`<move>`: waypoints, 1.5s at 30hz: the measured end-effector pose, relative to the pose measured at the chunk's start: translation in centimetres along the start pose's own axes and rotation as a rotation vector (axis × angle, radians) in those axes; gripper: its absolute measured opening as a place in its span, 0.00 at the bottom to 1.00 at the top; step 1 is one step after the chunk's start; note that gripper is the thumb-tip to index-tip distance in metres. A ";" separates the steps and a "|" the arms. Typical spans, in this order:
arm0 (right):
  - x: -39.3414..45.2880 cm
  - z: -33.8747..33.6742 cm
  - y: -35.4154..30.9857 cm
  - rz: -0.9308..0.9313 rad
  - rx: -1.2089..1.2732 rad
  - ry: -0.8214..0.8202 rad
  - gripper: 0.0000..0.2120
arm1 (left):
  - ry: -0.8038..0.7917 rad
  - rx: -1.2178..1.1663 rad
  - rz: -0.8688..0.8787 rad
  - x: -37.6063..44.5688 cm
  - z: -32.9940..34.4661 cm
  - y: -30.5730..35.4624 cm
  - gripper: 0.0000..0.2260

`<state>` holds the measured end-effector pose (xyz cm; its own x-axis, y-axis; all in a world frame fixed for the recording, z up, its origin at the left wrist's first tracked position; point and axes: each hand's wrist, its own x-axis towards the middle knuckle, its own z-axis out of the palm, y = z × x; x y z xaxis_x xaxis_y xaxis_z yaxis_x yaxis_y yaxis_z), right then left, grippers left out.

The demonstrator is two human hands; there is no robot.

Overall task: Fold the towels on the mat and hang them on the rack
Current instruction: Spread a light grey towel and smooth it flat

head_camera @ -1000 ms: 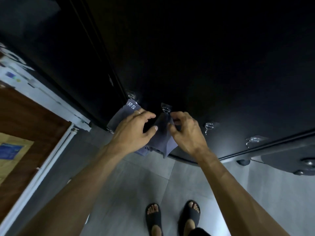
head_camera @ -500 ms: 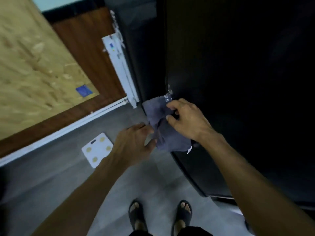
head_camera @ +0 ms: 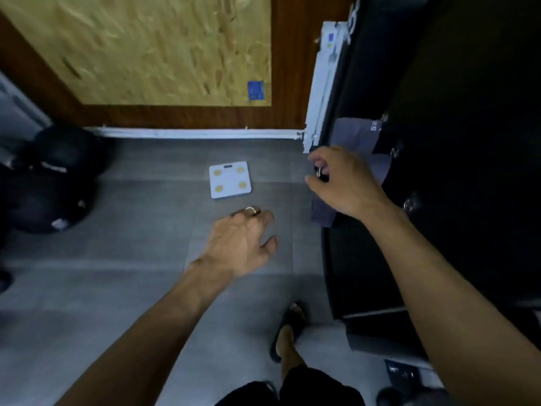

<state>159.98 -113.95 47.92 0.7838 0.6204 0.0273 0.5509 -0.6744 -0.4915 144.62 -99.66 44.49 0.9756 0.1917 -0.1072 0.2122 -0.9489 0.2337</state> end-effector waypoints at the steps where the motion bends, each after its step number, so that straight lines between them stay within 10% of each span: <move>1: -1.1 0.3 -0.7 -0.008 -0.004 -0.008 0.19 | 0.005 -0.009 -0.018 -1.8 0.4 -0.1 0.17; 25: -39.5 17.6 -21.7 -0.775 0.000 -0.576 0.19 | 0.113 -0.142 -0.885 -56.0 10.2 7.6 0.16; 45: -86.1 35.9 -54.4 -1.456 -0.075 -0.873 0.19 | 0.266 -0.241 -1.521 -110.5 16.8 9.1 0.16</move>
<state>52.29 -116.32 41.07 -0.7112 0.6985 -0.0788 0.6494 0.6100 -0.4540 37.83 -133.70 42.19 -0.1796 0.9597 -0.2163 0.9502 0.2261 0.2144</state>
